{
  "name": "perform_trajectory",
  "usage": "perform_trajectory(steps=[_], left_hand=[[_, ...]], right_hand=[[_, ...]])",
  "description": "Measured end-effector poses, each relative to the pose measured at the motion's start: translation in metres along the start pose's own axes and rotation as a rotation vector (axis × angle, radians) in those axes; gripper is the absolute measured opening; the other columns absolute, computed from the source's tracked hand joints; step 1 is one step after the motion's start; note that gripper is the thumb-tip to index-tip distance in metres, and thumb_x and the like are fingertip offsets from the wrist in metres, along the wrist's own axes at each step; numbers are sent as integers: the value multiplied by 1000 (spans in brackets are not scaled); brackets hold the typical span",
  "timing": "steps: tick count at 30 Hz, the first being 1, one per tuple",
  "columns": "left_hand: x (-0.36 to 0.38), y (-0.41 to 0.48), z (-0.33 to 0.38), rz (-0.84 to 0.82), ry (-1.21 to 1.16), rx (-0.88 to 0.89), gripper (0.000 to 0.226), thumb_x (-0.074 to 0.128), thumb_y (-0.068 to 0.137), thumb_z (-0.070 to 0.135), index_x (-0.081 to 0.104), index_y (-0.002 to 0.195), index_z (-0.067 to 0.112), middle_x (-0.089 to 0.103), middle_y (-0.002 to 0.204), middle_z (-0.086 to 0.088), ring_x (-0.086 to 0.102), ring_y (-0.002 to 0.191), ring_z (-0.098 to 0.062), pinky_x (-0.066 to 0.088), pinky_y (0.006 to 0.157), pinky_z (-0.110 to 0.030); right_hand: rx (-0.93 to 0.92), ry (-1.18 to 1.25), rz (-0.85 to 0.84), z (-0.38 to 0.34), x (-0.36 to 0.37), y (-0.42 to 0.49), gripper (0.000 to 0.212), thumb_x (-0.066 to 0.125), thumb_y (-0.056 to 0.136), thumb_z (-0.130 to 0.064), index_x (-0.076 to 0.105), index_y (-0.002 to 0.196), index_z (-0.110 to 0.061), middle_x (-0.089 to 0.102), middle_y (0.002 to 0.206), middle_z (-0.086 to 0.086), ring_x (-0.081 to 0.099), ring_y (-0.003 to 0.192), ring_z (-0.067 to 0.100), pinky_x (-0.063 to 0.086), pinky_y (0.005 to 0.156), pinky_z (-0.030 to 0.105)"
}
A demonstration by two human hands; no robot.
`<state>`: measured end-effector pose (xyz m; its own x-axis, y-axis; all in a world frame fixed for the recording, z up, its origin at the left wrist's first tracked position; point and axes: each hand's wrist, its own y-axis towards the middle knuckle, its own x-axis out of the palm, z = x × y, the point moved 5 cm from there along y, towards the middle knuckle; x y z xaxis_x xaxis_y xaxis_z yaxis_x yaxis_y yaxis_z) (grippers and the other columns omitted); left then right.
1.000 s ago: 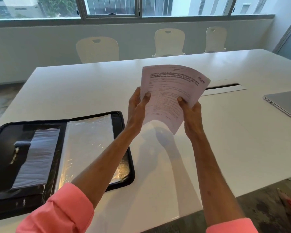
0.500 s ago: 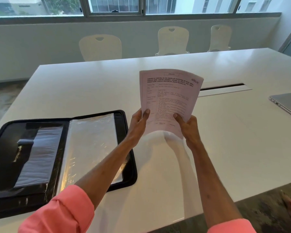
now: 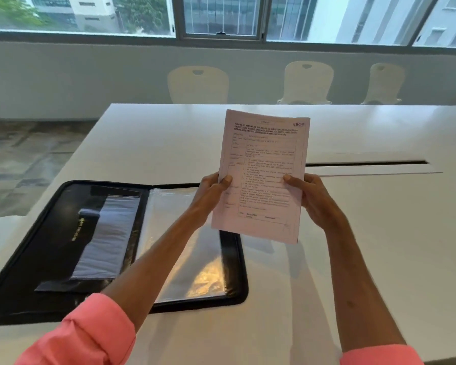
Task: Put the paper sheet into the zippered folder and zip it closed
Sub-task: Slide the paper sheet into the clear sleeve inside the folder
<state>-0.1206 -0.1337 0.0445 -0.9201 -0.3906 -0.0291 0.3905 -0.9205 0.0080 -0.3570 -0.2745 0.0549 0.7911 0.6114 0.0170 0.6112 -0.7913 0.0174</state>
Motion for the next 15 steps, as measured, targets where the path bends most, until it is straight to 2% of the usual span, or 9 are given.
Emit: perform_trajectory(steps=[2, 6, 8, 11, 15], left_hand=[[-27, -1, -4, 3, 2, -27, 26, 56, 114, 27, 77, 128, 29, 84, 116, 1, 82, 104, -19, 64, 88, -42], [-81, -8, -11, 46, 0, -76, 22, 61, 110, 30, 82, 116, 34, 85, 114, 1, 83, 100, -17, 65, 69, -23], [-105, -10, -16, 81, 13, -112, 21, 62, 109, 30, 82, 114, 33, 85, 113, 3, 83, 99, -15, 64, 68, -20], [-136, -11, -19, 110, 29, -148, 20, 62, 110, 27, 80, 116, 30, 86, 111, 4, 83, 98, -14, 64, 71, -23], [-170, -10, -21, 124, 36, -179, 22, 60, 112, 24, 77, 125, 21, 85, 115, 0, 83, 104, -20, 64, 87, -36]], right_hand=[[23, -26, -57, 1, 22, 11, 36, 72, 103, -31, 76, 134, -14, 79, 132, 14, 77, 117, 46, 58, 103, 71], [69, -50, -108, 8, 66, 31, 33, 72, 104, -39, 80, 129, -19, 81, 125, 15, 80, 111, 43, 61, 97, 71], [92, -54, -131, 13, 87, 43, 32, 70, 104, -41, 82, 124, -20, 82, 123, 16, 80, 109, 44, 62, 96, 69], [109, -79, -195, 17, 118, 58, 35, 74, 100, -47, 82, 123, -23, 82, 121, 16, 80, 109, 44, 68, 88, 59], [130, -100, -252, 23, 149, 75, 39, 79, 95, -44, 79, 128, -23, 82, 122, 14, 81, 109, 41, 69, 76, 45]])
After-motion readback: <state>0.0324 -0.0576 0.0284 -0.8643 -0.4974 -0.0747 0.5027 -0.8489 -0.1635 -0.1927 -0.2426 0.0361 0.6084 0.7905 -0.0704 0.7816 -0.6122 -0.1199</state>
